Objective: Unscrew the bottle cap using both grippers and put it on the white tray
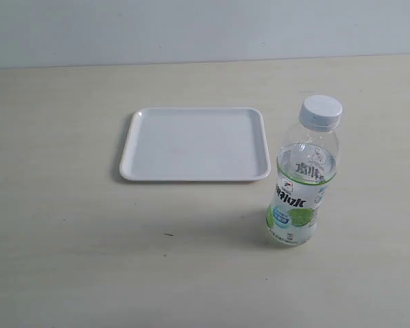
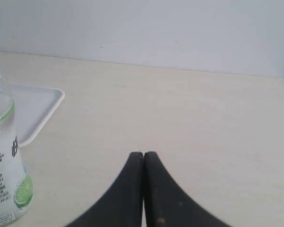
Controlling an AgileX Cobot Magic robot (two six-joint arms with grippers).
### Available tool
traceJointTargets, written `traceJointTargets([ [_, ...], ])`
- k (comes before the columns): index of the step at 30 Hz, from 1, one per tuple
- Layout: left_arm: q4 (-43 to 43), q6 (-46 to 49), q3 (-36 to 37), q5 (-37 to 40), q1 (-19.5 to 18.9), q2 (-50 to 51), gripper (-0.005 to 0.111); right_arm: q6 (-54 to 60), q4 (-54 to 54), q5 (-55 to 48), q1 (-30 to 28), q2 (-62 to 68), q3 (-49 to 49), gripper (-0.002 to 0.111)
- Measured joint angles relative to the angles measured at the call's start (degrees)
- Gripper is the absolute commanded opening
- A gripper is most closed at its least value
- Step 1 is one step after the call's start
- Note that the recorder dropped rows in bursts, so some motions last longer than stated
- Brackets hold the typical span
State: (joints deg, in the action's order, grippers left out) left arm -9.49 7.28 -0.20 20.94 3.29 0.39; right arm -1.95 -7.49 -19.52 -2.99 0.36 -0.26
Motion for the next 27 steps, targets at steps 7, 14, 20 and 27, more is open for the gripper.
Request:
traceJointTargets([
  [7, 0.3, 0.1, 0.0, 0.0, 0.0, 0.0, 0.0, 0.0, 0.0, 0.0, 0.0, 0.0, 0.0, 0.0],
  [14, 0.5, 0.1, 0.0, 0.0, 0.0, 0.0, 0.0, 0.0, 0.0, 0.0, 0.0, 0.0, 0.0, 0.0],
  [20, 2.3, 2.7, 0.0, -1.4, 0.0, 0.0, 0.0, 0.0, 0.0, 0.0, 0.0, 0.0, 0.0, 0.0],
  [27, 4.5, 8.9, 0.0, -1.5, 0.0, 0.0, 0.0, 0.0, 0.0, 0.0, 0.0, 0.0, 0.0, 0.0],
])
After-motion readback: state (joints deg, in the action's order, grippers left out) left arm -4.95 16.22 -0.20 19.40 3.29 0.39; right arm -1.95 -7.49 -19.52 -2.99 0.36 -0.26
